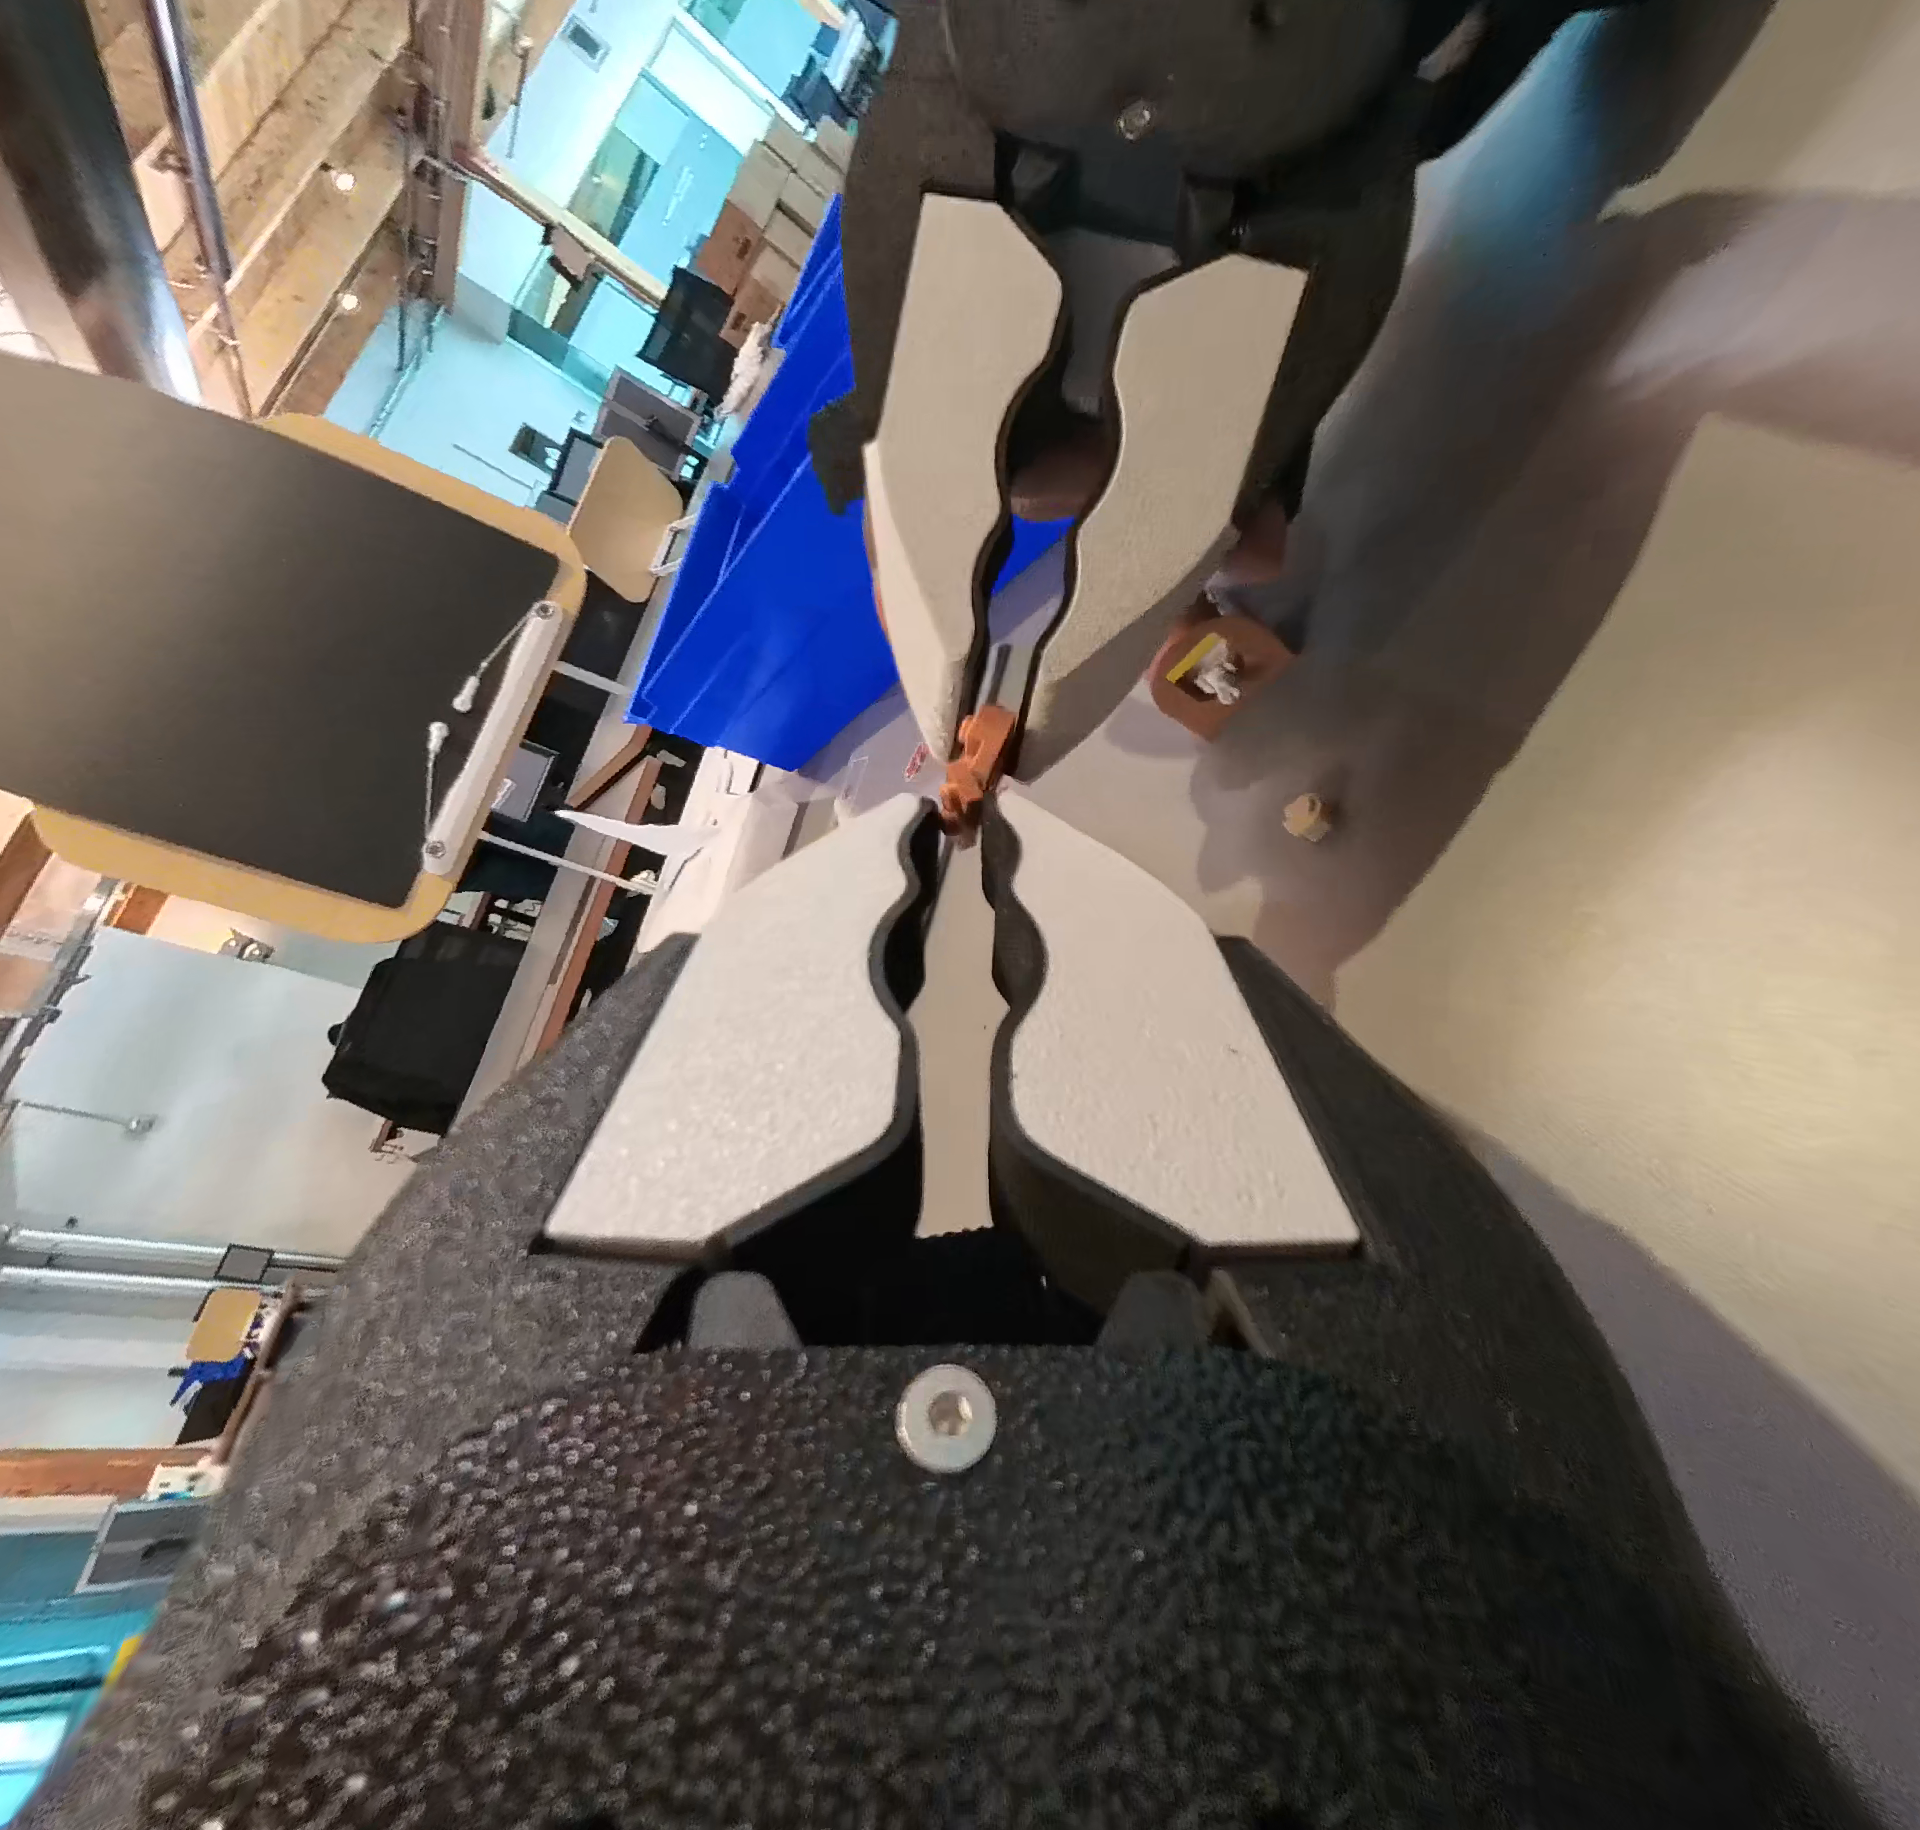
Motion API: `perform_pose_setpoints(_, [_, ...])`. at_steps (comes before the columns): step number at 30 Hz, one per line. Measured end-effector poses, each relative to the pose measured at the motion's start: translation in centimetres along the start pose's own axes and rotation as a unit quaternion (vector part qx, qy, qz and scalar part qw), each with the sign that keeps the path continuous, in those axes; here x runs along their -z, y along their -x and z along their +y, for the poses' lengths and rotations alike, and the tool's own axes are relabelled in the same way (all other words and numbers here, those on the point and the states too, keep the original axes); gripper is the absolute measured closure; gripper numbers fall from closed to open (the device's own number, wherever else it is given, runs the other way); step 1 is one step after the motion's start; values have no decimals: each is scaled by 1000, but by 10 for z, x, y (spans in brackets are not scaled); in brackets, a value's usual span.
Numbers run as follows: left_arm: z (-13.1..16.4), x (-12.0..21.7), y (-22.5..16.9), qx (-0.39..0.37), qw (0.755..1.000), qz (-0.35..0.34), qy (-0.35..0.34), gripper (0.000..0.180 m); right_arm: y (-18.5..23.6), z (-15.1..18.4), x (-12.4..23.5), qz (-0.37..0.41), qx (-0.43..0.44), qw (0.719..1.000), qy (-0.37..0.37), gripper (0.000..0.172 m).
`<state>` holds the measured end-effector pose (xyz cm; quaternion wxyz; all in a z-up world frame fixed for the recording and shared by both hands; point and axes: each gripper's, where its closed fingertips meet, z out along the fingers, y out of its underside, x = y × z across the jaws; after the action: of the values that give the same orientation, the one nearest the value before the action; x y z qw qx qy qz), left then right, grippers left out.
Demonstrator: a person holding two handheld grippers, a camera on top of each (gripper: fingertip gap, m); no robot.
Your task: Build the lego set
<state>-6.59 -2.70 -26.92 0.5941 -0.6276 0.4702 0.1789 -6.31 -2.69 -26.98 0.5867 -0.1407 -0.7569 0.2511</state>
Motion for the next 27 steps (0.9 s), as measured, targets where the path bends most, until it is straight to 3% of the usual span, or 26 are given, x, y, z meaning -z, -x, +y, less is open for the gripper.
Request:
perform_pose_setpoints(7, [-4,6,-5,-68,997,42,21,173,5,-8,2,-2,39,999,-7,164])
perform_pose_setpoints(14, [-9,9,-5,-88,995,53,11,172,4,-13,3,6,55,998,-13,164])
perform_pose_setpoints(21, [-14,14,-8,-74,994,73,-9,172,7,-20,4,7,63,998,-26,164])
perform_pose_setpoints(27, [-17,18,-11,3,992,113,-46,171,9,-26,5,9,70,997,-38,164])
